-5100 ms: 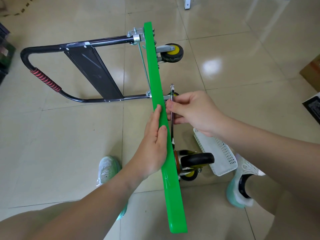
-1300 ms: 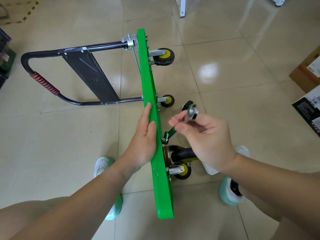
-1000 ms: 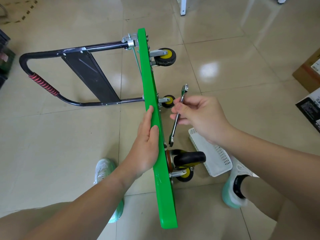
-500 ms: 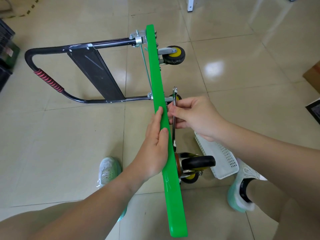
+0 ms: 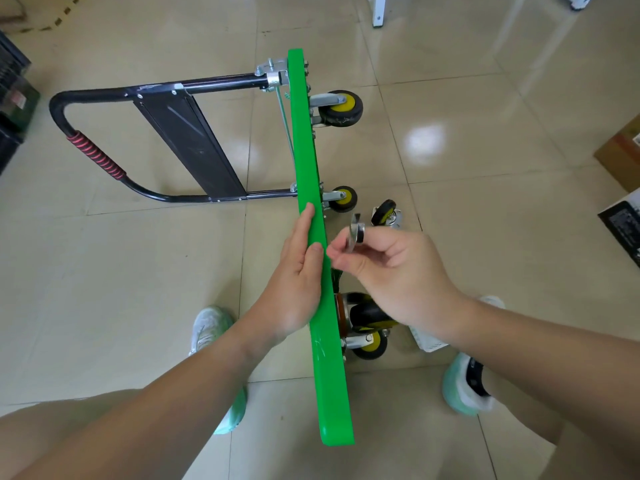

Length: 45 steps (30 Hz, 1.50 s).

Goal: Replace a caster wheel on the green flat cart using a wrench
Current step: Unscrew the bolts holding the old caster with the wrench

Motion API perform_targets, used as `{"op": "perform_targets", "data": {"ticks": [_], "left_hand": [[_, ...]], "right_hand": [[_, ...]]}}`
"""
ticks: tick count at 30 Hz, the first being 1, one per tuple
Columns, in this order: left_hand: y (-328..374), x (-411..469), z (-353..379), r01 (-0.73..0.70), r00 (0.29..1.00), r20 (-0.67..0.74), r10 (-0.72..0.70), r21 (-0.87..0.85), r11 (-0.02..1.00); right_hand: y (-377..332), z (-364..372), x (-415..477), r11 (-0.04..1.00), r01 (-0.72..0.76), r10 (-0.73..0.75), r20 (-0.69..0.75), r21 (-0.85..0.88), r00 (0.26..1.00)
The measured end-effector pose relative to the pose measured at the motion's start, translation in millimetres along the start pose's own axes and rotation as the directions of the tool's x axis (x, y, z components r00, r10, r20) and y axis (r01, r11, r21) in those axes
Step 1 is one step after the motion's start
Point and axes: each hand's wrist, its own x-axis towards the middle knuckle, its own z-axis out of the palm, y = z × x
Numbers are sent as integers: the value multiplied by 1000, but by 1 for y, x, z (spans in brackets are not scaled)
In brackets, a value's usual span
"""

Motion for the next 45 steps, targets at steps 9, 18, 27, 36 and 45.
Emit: {"op": "perform_targets", "data": {"ticks": [9,18,27,36,45], "left_hand": [[1,2,3,1,1000,-15,-1,-25,1000],[5,-2,1,2,1000,10,-3,10,1000],[-3,2,1,-10,1000,10,10,-18,1000],[-4,3,0,-27,1000,14,28,-14,1000],[-1,1,1,-4,1000,-9,4,25,1000]], "right_hand": [[12,-6,-30,922,296,-323,-73,-250,943],[-12,-33,35,978,-177,192,-141,113,971],[2,-17,72,908,-399,399,26,131,917],[3,-4,62,924,-366,366,22,112,930],[2,-3,7,997,-58,59,-11,47,998]]}}
